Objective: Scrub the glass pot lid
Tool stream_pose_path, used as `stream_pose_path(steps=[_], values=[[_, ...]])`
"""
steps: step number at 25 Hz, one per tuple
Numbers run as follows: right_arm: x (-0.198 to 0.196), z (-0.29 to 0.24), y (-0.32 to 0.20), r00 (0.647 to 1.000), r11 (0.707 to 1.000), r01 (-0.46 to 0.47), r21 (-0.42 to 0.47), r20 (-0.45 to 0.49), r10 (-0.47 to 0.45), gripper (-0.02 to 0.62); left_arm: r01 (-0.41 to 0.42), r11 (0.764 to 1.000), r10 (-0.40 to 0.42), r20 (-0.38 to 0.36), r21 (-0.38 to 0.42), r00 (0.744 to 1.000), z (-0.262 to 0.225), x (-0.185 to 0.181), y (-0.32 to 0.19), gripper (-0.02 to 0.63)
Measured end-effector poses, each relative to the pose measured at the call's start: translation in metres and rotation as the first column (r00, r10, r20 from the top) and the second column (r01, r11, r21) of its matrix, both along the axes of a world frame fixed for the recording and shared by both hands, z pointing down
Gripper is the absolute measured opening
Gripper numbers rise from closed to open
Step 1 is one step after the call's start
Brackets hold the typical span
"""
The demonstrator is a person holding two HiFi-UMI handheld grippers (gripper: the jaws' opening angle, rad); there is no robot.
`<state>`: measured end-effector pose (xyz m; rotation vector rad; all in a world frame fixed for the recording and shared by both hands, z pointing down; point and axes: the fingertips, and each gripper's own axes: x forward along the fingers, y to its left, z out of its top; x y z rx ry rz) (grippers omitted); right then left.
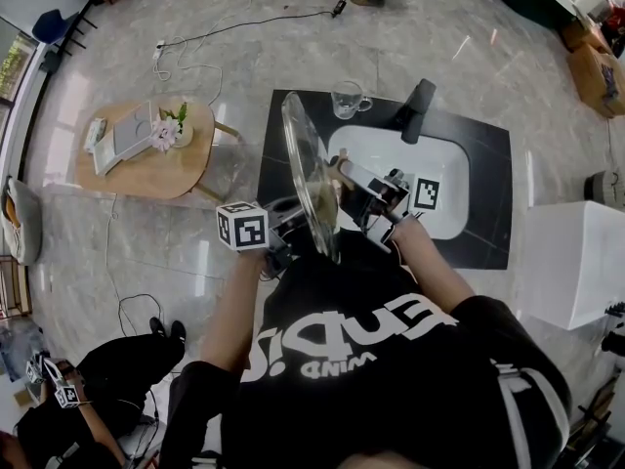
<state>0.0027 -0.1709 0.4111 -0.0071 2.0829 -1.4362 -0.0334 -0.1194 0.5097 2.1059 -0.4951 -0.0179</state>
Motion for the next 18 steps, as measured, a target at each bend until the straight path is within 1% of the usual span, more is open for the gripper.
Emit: stream_pose_path(steps=[5, 8, 11, 15, 18], values=[[-0.001, 0.006, 0.001, 0.999, 1.0, 0.001, 0.0, -0.039, -0.001, 0.173, -0.023, 1.0, 0.024, -0.047, 0.019, 0.999, -0.025, 0.002, 0.009, 0.054], [-0.001, 0.012, 0.002, 0.998, 1.0, 0.004, -0.004, -0.065, -0.004, 0.173, -0.02, 0.999, 0.024, -0.079, 0.039, 0.997, -0.042, -0.001, 0.009, 0.054], [-0.001, 0.014, 0.003, 0.997, 1.0, 0.008, -0.003, -0.077, -0.008, 0.173, 0.012, 0.998, -0.004, -0.128, 0.064, 0.992, -0.063, -0.007, 0.003, 0.054], [-0.002, 0.017, 0.006, 0.996, 1.0, 0.018, 0.003, -0.086, -0.017, 0.173, 0.064, 0.993, -0.042, -0.206, 0.099, 0.978, -0.091, -0.019, -0.006, 0.054], [-0.003, 0.017, 0.009, 0.995, 1.0, 0.021, 0.013, -0.096, -0.019, 0.173, 0.092, 0.989, -0.063, -0.24, 0.114, 0.969, -0.102, -0.026, -0.009, 0.054]])
